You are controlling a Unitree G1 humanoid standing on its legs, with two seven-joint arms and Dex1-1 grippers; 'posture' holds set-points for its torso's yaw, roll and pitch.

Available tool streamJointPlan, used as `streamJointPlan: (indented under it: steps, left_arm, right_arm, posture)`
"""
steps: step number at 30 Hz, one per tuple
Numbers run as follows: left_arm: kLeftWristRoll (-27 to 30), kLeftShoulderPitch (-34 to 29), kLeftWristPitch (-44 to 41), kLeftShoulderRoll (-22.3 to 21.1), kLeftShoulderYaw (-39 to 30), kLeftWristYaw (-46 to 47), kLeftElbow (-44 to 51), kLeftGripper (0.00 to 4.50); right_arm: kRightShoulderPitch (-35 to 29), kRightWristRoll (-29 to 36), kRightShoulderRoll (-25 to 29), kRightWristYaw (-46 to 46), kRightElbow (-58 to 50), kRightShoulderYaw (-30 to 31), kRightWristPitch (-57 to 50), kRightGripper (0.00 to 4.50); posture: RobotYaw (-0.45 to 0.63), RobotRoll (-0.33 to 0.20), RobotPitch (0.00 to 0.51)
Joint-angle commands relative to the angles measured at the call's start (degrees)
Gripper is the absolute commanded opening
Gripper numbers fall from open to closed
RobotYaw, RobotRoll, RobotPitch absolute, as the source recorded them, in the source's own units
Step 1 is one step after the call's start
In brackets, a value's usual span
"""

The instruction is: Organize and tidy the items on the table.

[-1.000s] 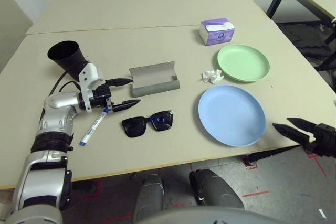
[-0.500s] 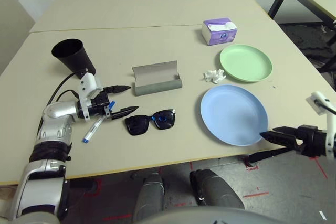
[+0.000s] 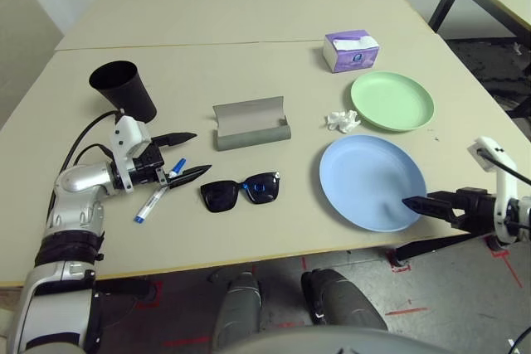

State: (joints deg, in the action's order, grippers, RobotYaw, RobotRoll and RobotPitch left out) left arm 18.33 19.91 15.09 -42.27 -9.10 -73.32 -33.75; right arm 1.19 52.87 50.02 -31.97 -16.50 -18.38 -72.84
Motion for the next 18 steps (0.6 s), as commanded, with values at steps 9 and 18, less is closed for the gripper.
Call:
streamJointPlan:
  steps: [9, 18]
  left_arm:
    - [-0.47, -0.01, 1.09, 0.75, 0.74, -0.53, -0.21, 4.5]
    - [-0.45, -0.67, 1.34, 1.22, 0.99, -0.34, 0.61, 4.5]
  right_arm:
    - [-0.53, -0.64, 0.15, -0.78, -0.27, -0.08, -2.16, 0.58]
    - [0.22, -1.12, 0.27, -1.19, 1.29, -0.54, -2.28, 0.03]
  posture:
    - [-0.09, 0.0, 0.111]
    - [-0.09, 0.0, 0.113]
